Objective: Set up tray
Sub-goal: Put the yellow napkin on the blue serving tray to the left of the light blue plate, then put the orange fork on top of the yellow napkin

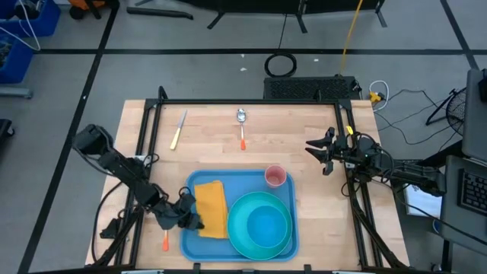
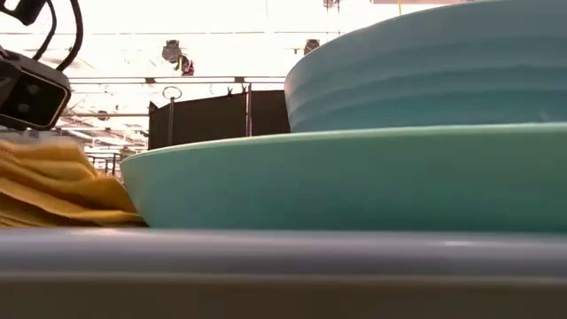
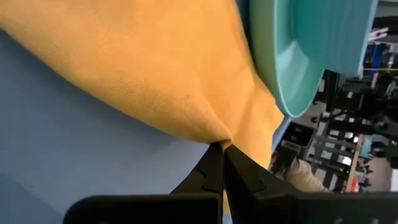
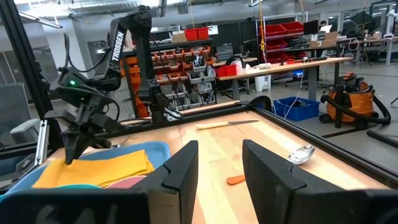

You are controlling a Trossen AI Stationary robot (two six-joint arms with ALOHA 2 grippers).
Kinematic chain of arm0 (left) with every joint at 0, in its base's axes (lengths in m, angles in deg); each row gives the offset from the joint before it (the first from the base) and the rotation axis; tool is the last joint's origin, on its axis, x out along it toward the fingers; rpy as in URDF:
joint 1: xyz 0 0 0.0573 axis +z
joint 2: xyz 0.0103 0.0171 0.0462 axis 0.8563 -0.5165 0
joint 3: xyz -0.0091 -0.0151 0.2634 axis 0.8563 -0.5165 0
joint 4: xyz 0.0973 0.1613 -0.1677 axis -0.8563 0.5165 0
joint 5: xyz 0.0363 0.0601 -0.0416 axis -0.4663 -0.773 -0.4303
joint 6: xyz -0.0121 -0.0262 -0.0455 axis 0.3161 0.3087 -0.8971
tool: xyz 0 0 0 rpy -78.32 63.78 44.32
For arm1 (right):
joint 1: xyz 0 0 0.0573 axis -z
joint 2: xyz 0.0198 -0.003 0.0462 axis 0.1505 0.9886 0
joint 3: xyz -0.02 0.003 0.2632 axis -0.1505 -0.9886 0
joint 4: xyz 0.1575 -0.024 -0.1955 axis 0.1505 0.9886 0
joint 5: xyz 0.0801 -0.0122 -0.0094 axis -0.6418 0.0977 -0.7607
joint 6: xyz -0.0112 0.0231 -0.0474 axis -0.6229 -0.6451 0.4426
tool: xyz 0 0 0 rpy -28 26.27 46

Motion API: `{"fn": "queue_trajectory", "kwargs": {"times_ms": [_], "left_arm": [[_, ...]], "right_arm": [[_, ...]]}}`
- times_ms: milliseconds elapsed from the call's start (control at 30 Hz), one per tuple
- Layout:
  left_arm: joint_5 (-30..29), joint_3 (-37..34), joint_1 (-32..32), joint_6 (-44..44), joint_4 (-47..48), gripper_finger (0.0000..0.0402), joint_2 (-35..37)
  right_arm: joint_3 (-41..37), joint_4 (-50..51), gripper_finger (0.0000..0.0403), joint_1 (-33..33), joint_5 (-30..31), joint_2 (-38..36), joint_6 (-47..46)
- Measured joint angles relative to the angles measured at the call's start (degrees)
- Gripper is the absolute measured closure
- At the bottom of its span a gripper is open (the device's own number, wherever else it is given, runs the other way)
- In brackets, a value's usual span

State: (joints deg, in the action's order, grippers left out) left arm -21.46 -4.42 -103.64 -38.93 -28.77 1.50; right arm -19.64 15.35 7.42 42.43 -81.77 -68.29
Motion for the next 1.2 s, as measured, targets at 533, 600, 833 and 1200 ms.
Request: {"fn": "queue_trajectory", "kwargs": {"times_ms": [533, 600, 833, 1200], "left_arm": [[2.58, 0.47, -2.32, -3.38, 4.45, 0.034, -0.11], [2.57, 0.47, -1.93, -0.66, 3.8, 0.0332, -0.05], [1.08, 0.47, -0.24, 11.66, 2.96, 0.0321, 6.31], [8.92, 0.47, -0.88, -6.11, 19.65, 0.0325, 11.19]], "right_arm": [[0.0, 0.0, 0.0289, -0.02, 0.0, 0.0, 0.0], [0.0, 0.0, 0.0289, -0.02, 0.0, 0.0, 0.02], [0.01, 0.0, 0.0289, -0.02, 0.0, -0.02, 0.0], [0.01, 0.0, 0.0289, -0.01, 0.0, 0.0, 0.02]]}}
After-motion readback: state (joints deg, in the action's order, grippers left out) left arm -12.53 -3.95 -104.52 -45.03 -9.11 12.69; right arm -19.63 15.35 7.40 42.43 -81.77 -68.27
